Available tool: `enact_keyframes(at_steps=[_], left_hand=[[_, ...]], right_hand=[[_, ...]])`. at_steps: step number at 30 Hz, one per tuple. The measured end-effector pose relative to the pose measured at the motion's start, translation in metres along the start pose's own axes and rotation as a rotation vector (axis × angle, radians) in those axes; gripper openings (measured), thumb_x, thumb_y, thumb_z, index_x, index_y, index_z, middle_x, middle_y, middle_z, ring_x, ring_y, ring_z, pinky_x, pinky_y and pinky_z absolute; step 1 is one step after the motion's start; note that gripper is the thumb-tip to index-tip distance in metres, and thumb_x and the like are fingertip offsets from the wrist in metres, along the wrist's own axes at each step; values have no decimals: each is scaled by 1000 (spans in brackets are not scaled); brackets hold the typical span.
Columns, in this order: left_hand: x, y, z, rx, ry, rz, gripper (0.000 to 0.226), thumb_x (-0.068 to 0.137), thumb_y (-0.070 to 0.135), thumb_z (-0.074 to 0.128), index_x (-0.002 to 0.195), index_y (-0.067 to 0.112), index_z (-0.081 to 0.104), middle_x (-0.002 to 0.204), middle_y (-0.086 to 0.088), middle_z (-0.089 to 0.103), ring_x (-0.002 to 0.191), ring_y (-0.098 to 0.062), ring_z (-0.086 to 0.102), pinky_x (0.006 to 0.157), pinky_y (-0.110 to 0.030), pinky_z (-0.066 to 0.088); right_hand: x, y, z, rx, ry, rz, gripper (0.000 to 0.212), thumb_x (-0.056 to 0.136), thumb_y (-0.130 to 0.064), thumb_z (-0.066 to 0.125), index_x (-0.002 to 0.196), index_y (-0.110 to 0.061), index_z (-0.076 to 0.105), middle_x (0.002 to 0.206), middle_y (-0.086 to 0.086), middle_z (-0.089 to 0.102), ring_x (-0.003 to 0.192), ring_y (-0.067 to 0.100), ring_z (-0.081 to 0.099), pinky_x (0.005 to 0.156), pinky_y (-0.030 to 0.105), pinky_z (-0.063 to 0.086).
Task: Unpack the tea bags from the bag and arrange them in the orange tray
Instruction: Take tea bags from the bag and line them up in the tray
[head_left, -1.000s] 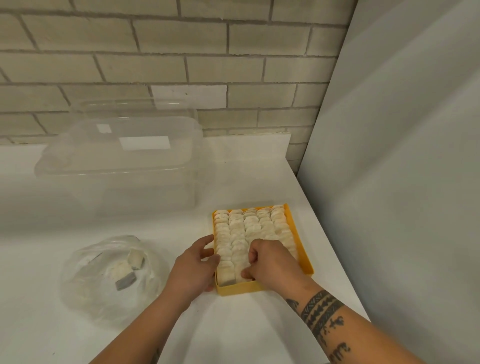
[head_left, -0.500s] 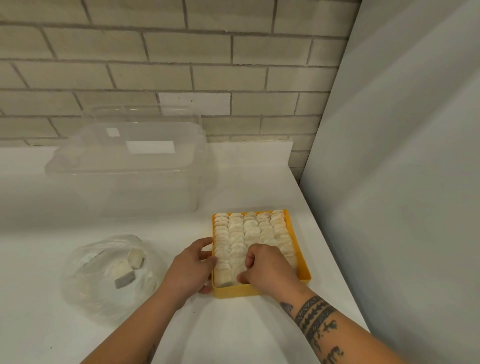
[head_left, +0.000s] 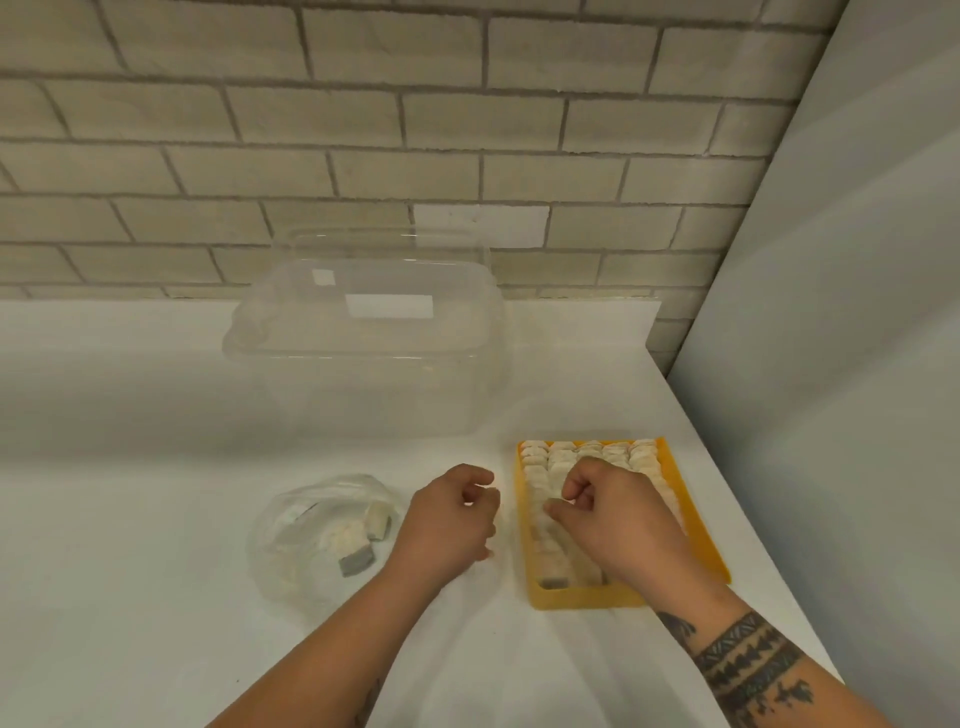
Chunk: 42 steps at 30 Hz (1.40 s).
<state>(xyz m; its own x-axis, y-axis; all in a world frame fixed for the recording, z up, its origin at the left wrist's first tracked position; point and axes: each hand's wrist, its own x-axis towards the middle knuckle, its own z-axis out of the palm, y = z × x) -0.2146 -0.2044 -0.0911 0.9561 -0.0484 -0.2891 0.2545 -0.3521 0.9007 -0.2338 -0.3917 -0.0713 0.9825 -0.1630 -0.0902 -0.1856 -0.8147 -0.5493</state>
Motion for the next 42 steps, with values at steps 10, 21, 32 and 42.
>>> enact_keyframes(at_steps=[10,21,32,42], left_hand=[[-1,-45,-131,18,98,-81,15,94,19,60,85,12,69,70,-5,74,57,-16,67,54,-28,54],[-3,-100,-136,425,-139,76,28,88,36,72,116,35,67,112,21,65,101,-3,61,78,-14,44],[11,-107,-115,637,-226,160,17,84,35,66,68,33,63,72,6,57,61,-14,56,58,-33,50],[11,-96,-153,110,-83,-34,15,95,20,54,89,20,67,91,3,74,79,-15,73,78,-35,59]], right_hand=[[-14,-98,106,130,-261,34,66,79,-62,71,127,-23,47,117,-5,60,102,13,60,75,22,41],[-23,-109,139,404,-228,307,28,81,-11,60,105,-25,63,107,-1,65,94,18,64,78,36,58],[-38,-113,129,595,-442,387,33,84,0,54,110,-15,67,107,16,73,84,25,66,61,29,48],[-36,-108,121,189,-197,212,66,87,-22,70,146,-24,42,136,-2,50,119,16,54,87,22,48]])
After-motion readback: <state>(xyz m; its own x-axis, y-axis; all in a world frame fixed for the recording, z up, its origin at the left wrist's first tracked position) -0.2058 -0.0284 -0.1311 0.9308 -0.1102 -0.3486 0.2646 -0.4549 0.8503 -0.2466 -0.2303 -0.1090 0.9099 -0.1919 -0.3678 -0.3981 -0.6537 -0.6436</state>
